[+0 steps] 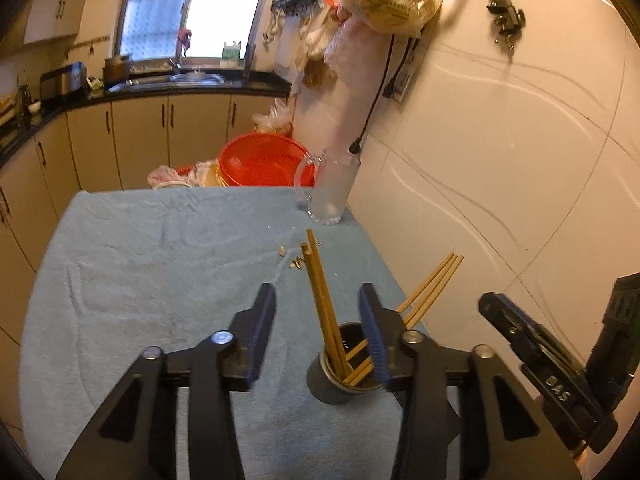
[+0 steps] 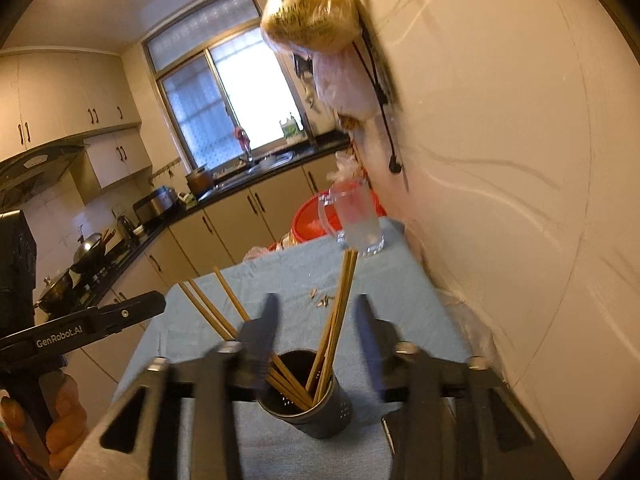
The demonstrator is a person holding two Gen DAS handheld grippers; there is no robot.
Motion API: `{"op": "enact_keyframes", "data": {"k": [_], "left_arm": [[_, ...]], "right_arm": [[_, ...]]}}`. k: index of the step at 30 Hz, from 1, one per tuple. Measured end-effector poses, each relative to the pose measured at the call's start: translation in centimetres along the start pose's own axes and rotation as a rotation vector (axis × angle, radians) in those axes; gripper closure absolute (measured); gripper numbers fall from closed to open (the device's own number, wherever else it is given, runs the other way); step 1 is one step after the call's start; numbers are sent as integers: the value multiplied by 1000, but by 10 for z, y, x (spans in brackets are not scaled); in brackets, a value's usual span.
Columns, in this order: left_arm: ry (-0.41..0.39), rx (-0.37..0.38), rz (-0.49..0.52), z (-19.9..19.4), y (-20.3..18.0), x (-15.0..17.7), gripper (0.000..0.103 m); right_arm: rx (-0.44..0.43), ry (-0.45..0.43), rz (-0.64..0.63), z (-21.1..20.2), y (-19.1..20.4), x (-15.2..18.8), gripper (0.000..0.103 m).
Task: Organize utensils
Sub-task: 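Move both open grippers back to the chopstick pile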
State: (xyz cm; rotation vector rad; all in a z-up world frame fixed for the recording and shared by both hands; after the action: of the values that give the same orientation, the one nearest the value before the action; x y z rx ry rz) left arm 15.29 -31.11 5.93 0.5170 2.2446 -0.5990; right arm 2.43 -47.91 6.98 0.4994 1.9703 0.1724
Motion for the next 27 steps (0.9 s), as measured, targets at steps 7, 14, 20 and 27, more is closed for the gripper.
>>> {"op": "enact_keyframes", "data": {"k": [7, 14, 20, 27], "left_arm": [[-63, -65, -14, -40, 25, 10, 36], [-48, -121, -56, -67, 74, 40, 32], [17, -215, -130, -82, 139, 88, 32], [122, -277, -267, -82, 214, 141, 32]], "right_arm": [[20, -42, -53, -27, 13, 11, 8], [-23, 26, -99, -24, 43, 47, 6], [-95, 127, -172, -10, 89, 95, 6], [-151, 306, -240, 15, 129, 165, 6]]}}
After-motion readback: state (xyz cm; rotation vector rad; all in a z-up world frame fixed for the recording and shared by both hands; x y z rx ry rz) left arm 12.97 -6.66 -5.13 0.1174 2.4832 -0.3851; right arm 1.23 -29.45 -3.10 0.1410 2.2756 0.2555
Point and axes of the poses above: each gripper's, at about its wrist camera, not at the fingertips, and z roughly the way its jaws point, y to its left, x to its underside, the point moved 10 cm from there along z, roughly the way its jaws point, and after that the axes turned 1 degree about -z, right-handed, at the moved point
